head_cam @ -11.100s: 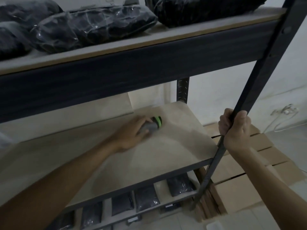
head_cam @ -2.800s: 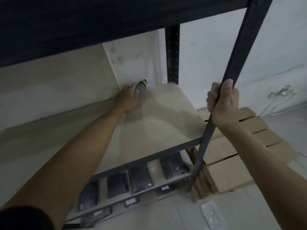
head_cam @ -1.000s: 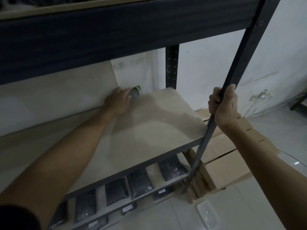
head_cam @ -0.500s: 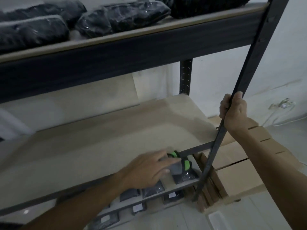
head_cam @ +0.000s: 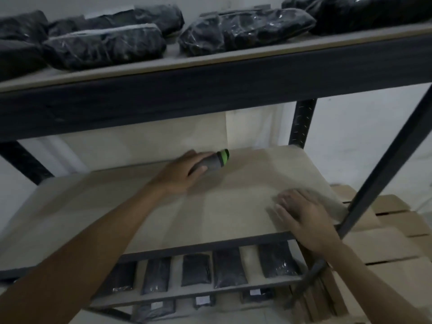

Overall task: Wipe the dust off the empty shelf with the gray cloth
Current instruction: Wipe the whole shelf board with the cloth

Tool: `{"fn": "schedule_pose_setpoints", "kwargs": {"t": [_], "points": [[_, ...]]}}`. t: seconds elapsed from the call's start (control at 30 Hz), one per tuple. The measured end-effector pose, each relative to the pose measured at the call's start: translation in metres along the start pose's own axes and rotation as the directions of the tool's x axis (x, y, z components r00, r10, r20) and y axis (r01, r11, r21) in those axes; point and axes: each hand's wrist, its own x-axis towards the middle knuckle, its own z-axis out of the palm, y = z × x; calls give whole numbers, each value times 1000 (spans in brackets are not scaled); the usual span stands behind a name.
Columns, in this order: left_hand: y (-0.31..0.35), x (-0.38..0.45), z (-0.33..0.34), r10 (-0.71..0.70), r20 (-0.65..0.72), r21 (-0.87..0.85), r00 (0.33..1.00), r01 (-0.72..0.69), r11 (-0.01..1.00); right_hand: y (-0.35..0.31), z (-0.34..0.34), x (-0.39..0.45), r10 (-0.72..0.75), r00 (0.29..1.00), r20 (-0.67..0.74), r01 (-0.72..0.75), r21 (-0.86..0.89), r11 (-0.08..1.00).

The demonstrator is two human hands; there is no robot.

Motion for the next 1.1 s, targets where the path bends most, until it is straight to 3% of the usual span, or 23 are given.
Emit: {"fn": "schedule_pose_setpoints", "kwargs": {"t": [0.1,0.23,0.37,0.53,0.73,0.87,1.0,1.1], "points": [[-28,41,-8,-89,-77,164,993,101,981,10,7,35,3,978,207,35,-182,983],[-52,72,17,-139,-121,311,983,170,935,13,8,44,-31,973,228,79,-205,975],[-59,76,48,-184,-143,289,972,219,932,14,10,44,-43,975,217,94,-230,969],[-55,62,41,-77,-61,237,995,89,967,21,12,47,-61,975,212,115,-252,961],[-4,-15,53,-31,39,175,999,24,984,17,11,45,-51,976,214,105,-250,962],[51,-92,61,77,38,141,996,-82,987,15,10,44,-38,974,223,95,-249,964],[77,-137,47,129,164,39,978,-137,990,16,10,46,-37,975,220,92,-245,965],[63,-127,20,119,92,-43,989,-115,992,15,12,46,-36,975,219,90,-244,965]]}}
